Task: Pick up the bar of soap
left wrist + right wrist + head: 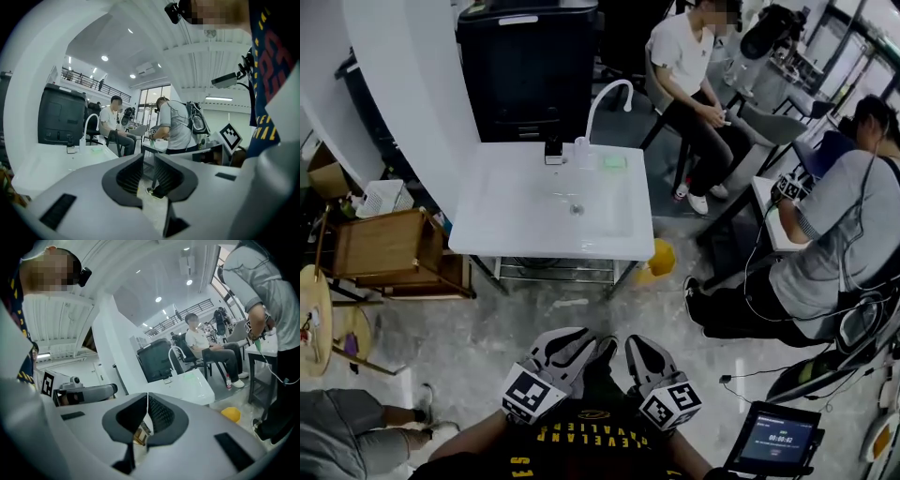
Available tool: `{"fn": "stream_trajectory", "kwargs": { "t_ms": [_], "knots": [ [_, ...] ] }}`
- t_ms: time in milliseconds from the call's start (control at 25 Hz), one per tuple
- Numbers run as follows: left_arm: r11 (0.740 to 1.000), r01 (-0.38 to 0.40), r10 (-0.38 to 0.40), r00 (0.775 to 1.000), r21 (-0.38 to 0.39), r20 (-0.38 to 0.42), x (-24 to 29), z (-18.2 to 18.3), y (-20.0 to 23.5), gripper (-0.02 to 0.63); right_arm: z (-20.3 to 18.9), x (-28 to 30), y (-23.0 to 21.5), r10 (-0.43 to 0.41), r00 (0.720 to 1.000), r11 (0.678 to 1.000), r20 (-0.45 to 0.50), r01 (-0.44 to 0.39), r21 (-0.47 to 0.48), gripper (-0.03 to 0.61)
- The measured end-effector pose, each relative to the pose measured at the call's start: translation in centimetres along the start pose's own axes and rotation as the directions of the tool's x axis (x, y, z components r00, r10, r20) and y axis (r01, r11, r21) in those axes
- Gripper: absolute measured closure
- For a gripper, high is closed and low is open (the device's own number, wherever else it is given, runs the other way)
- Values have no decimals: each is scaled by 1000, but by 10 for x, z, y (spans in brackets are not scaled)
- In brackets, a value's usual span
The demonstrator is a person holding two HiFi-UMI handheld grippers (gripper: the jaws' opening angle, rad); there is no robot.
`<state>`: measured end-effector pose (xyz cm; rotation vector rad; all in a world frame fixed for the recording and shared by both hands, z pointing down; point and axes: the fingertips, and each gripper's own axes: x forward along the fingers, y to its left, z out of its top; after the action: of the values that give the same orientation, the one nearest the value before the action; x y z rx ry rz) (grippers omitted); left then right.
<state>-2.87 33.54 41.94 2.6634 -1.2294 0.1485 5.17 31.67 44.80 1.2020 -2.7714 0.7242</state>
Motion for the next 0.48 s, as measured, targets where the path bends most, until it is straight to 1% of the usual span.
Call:
{"fn": "stream_trajectory", "kwargs": {
  "t_ms": [120,240,320,480],
  "knots": [
    [999,-32,32,999,9,-3,28,9,24,535,17,28,-21,33,999,999,2,-33,-6,560],
    [999,-43,43,999,17,-9,64,18,44,522,38,53,-48,53,999,998,-6,-53,-16,560],
    [998,-51,52,999,26,-7,90,24,58,522,49,68,-70,58,998,998,-14,-58,-7,560],
    [998,-59,59,998,8,-26,140,38,78,522,74,95,-113,72,997,997,-25,-72,2,560]
  ]
}}
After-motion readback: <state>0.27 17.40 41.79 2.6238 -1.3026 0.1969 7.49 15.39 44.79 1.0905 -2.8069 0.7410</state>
